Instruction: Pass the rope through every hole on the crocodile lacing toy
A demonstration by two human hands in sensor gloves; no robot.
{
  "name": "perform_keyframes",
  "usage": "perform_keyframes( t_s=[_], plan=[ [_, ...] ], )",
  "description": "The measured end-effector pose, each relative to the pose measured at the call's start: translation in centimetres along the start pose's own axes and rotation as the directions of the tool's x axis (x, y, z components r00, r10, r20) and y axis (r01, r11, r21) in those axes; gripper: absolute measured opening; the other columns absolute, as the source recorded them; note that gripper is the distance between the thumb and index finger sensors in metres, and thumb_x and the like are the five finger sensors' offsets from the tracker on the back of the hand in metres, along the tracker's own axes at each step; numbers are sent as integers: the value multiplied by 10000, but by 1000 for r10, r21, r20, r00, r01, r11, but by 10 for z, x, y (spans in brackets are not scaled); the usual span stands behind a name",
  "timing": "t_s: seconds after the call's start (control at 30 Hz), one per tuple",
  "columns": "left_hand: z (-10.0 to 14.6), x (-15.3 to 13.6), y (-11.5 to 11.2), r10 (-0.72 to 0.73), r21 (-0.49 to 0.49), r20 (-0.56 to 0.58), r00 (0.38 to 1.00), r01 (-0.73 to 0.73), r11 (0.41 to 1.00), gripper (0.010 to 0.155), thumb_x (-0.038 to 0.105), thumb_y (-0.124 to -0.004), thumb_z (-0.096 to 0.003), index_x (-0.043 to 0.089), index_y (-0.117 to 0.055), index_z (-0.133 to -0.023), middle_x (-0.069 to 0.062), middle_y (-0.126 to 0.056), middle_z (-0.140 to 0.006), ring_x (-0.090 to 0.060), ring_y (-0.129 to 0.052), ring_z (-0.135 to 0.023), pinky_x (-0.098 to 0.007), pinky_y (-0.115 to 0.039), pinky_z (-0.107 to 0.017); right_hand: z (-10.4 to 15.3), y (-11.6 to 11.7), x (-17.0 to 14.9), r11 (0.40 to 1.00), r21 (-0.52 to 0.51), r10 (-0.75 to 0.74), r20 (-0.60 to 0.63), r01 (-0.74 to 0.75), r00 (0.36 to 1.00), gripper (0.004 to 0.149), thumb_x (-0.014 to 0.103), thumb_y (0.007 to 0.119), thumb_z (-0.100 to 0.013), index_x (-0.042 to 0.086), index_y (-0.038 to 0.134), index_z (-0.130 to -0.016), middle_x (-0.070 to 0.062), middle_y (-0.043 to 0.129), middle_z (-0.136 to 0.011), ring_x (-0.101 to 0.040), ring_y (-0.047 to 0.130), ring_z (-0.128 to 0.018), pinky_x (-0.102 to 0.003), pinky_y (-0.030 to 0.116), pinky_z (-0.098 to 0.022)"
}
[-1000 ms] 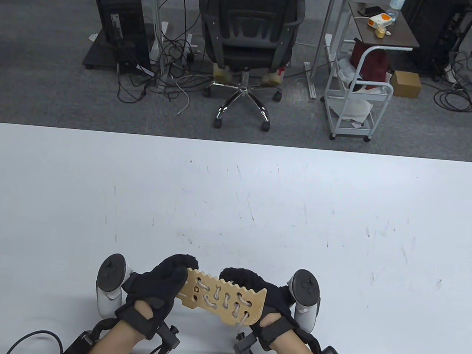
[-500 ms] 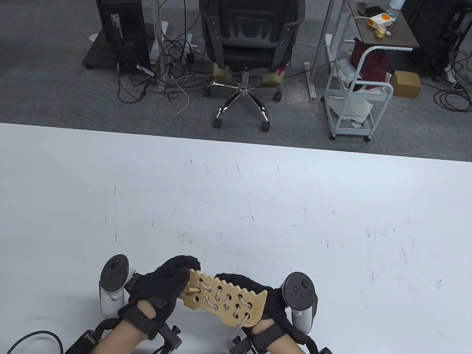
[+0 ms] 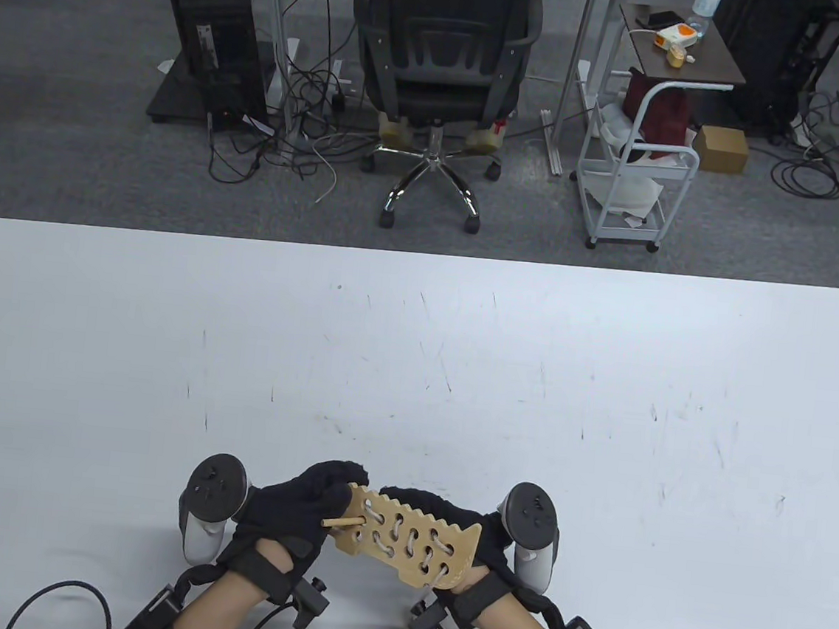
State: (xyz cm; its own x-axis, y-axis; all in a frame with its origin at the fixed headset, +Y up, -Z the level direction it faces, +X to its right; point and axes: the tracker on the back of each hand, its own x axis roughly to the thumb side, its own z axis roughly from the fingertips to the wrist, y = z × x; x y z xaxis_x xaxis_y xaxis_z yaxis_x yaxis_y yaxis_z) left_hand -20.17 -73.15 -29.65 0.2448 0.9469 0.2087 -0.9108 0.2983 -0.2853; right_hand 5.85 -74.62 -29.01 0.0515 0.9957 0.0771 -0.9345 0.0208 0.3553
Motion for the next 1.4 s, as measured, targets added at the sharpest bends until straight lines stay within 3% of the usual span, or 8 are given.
perform_keyframes(
  t_s=[0.67,0.93,1.4],
  plan=[
    [3,13,3,-199,62,81,977,194,979,547,588,-797,-356,271,-904,-789,20,-1089,-548,-191,-1118,-359,-446,-858,-512,-1,6,0,961,111,-251,-41,254,967,426,207,828,-451,140,827,-872,-122,954,-804,-367,917,-711,-649,549,-627],
    [5,17,4,-104,62,169,980,95,994,529,574,-786,-369,275,-871,-797,41,-1055,-571,-167,-1100,-383,-442,-852,-527,-2,8,8,943,156,-298,-3,295,954,430,220,816,-466,156,809,-892,-101,944,-832,-351,906,-742,-642,540,-637],
    [7,18,19,-10,106,176,984,-8,994,518,562,-785,-383,270,-853,-805,42,-1043,-580,-162,-1096,-394,-439,-851,-532,-3,-28,7,945,-40,-325,33,326,945,439,281,805,-490,170,778,-914,-100,906,-861,-361,864,-763,-635,521,-642]
  ],
)
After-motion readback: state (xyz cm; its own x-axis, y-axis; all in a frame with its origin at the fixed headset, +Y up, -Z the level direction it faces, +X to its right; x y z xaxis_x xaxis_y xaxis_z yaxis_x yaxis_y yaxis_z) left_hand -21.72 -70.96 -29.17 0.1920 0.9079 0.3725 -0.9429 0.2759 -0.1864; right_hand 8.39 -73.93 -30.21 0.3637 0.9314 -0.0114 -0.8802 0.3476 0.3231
